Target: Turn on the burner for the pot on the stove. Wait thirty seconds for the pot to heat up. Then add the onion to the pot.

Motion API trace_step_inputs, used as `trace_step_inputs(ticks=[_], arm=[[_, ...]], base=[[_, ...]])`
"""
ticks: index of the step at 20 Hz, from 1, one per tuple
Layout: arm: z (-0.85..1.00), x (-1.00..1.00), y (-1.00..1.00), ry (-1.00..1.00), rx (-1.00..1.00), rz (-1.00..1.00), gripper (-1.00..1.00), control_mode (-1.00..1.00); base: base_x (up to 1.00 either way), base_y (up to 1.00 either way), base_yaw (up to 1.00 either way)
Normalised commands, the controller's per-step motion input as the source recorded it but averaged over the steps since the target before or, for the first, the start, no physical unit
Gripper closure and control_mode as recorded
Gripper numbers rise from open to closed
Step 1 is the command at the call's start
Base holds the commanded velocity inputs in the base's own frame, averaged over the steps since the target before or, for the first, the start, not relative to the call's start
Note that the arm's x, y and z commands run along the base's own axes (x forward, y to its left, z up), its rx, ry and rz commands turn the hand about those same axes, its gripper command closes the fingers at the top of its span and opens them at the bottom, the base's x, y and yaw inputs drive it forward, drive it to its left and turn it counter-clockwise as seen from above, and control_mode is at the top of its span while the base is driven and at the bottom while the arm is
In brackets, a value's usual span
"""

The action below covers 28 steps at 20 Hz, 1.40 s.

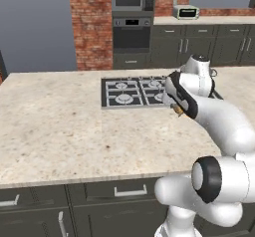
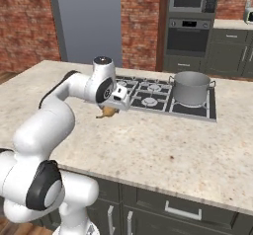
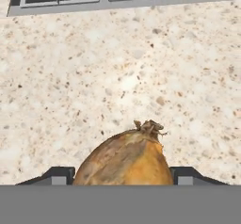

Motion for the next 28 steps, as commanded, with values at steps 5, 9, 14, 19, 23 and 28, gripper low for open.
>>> trace_step_inputs(ticks=[5, 9, 14, 19, 23, 28], arm=[[0.48, -0.59, 0.0, 0.24, 0.02, -0.01, 1.0, -1.0], [0.11, -0.24, 0.0, 0.3, 0.0, -0.06, 1.0, -1.0], [0.0, 0.0, 0.0, 0.31, 0.0, 0.0, 1.0, -1.0], [-0.26, -0.1, 0.0, 0.06, 0.01, 0.0, 1.0, -1.0], [-0.06, 0.0, 0.0, 0.0, 0.0, 0.0, 1.0, -1.0], [0.0, 0.0, 0.0, 0.0, 0.0, 0.0, 1.0, -1.0]], base=[[0.0, 0.0, 0.0], [0.0, 0.0, 0.0], [0.0, 0.0, 0.0], [0.0, 0.0, 0.0], [0.0, 0.0, 0.0], [0.0, 0.0, 0.0]])
